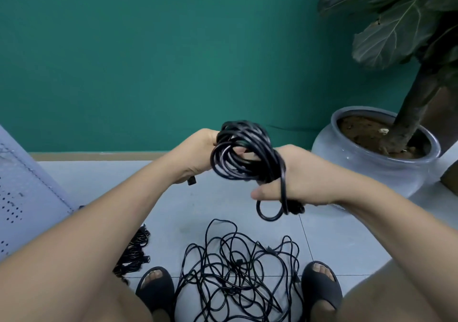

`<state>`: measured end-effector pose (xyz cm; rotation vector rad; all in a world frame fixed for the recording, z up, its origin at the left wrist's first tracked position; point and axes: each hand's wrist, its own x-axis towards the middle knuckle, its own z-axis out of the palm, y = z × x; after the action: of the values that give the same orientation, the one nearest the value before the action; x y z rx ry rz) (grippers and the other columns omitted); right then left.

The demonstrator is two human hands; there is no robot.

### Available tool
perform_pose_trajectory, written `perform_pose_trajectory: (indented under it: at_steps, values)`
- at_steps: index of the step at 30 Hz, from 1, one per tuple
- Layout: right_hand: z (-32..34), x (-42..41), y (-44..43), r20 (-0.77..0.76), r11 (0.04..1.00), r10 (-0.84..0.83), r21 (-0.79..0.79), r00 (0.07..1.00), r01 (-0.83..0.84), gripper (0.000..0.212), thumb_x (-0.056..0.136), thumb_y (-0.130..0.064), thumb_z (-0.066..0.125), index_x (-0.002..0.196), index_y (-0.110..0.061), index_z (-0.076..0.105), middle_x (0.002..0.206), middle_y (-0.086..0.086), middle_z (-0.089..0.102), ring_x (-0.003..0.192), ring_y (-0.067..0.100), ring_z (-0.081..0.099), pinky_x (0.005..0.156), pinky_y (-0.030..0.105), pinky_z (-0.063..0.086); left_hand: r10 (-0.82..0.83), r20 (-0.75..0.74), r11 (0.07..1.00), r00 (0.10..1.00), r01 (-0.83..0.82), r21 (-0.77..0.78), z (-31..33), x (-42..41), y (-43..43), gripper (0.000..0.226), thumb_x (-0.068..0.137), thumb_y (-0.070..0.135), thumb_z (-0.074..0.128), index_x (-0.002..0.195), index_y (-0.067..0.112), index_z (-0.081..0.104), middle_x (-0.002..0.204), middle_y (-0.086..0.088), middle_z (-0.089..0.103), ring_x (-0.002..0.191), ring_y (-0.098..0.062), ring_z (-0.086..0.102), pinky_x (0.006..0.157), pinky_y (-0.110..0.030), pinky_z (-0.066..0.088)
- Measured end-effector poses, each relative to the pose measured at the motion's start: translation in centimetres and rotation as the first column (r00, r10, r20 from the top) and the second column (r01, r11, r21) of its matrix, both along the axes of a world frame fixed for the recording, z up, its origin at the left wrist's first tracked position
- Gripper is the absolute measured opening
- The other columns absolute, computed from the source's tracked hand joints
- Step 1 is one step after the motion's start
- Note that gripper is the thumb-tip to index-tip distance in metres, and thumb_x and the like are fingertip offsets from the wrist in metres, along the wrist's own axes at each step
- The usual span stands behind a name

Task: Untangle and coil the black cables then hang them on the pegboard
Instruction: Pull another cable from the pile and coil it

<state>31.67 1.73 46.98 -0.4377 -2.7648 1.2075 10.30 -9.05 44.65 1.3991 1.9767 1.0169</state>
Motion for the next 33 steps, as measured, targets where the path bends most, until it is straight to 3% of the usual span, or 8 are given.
perform_pose_trajectory:
  at_steps: [4,9,14,20,22,24,29,33]
  values:
    - [0.0,0.6,0.8,-0.029,0.982,-0.107,-0.161,0.994,0.101,0.007,0.089,-0.008,0.079,0.092,-0.014,0.075,0.063,-0.005,0.063,0.057,0.01,0.057,0.052,0.021,0.044,-0.017,-0.282,0.997,0.959,-0.003,-0.071,-1.3,1.0,0.4,0.028,0.096,0.011,0.054,0.075,0.018,0.071,0.067,0.016,0.07,0.062,-0.013,0.064,0.061,-0.031,0.055]
    - [-0.7,0.8,1.0,-0.022,0.958,-0.053,-0.284,0.998,0.045,0.013,0.09,0.009,0.068,0.096,-0.003,0.069,0.083,0.0,0.069,0.072,0.023,0.07,0.068,0.042,0.063,-0.177,0.057,0.983,0.983,0.174,0.053,-2.8,3.8,-1.0,0.048,0.095,-0.007,0.055,0.124,0.029,0.069,0.102,0.016,0.073,0.1,-0.007,0.068,0.089,-0.029,0.058]
    - [-0.3,1.2,1.4,-0.045,0.938,-0.002,-0.346,0.999,-0.014,0.018,0.089,0.013,0.065,0.101,0.001,0.072,0.089,0.007,0.074,0.078,0.027,0.071,0.076,0.05,0.06,-0.422,0.471,0.906,0.775,0.351,0.235,-2.2,5.8,-1.6,0.041,0.093,0.002,0.068,0.133,0.009,0.062,0.114,-0.009,0.068,0.105,-0.021,0.062,0.099,-0.037,0.051]
    - [-0.2,1.3,1.5,-0.016,0.937,0.032,-0.347,0.999,-0.035,0.011,0.094,0.005,0.069,0.098,-0.004,0.074,0.093,0.014,0.078,0.086,0.037,0.076,0.084,0.053,0.063,-0.254,0.427,0.944,0.868,0.127,0.304,-2.7,6.4,-1.0,0.035,0.09,0.018,0.081,0.122,0.006,0.07,0.098,0.003,0.078,0.098,-0.014,0.071,0.092,-0.028,0.056]
    - [0.0,1.4,1.7,0.026,0.952,0.075,-0.298,0.997,-0.064,0.007,0.092,0.003,0.073,0.093,-0.004,0.074,0.094,0.014,0.08,0.093,0.04,0.077,0.086,0.053,0.064,-0.255,0.455,0.941,0.853,0.11,0.321,-2.5,6.2,-0.9,0.036,0.09,0.017,0.081,0.12,0.003,0.069,0.096,-0.012,0.076,0.094,-0.022,0.07,0.087,-0.029,0.057]
    - [0.3,1.6,2.0,0.053,0.963,0.119,-0.25,0.991,-0.102,0.015,0.088,0.006,0.077,0.098,-0.005,0.074,0.098,0.01,0.08,0.089,0.028,0.076,0.078,0.042,0.063,-0.281,0.43,0.93,0.858,0.132,0.343,-1.9,6.6,-0.8,0.027,0.093,0.014,0.079,0.115,0.0,0.069,0.09,-0.031,0.067,0.079,-0.03,0.065,0.079,-0.035,0.056]
    - [0.7,2.7,2.8,0.143,0.931,0.267,-0.294,0.953,-0.217,0.053,0.082,0.009,0.086,0.129,-0.01,0.07,0.126,0.007,0.077,0.123,0.023,0.072,0.107,0.046,0.058,-0.264,0.421,0.934,0.868,0.12,0.336,-1.4,7.7,-0.8,0.013,0.095,0.009,0.08,0.104,0.002,0.073,0.079,-0.011,0.067,0.06,-0.031,0.054,0.066,-0.04,0.052]
    - [1.1,3.4,3.4,0.239,0.946,0.308,-0.182,0.921,-0.269,0.06,0.082,-0.002,0.091,0.132,-0.024,0.068,0.131,-0.006,0.074,0.126,0.017,0.069,0.103,0.044,0.06,-0.272,0.43,0.933,0.861,0.127,0.336,-1.8,8.2,-1.0,0.008,0.093,0.008,0.083,0.099,0.01,0.078,0.081,-0.016,0.068,0.065,-0.03,0.057,0.065,-0.039,0.052]
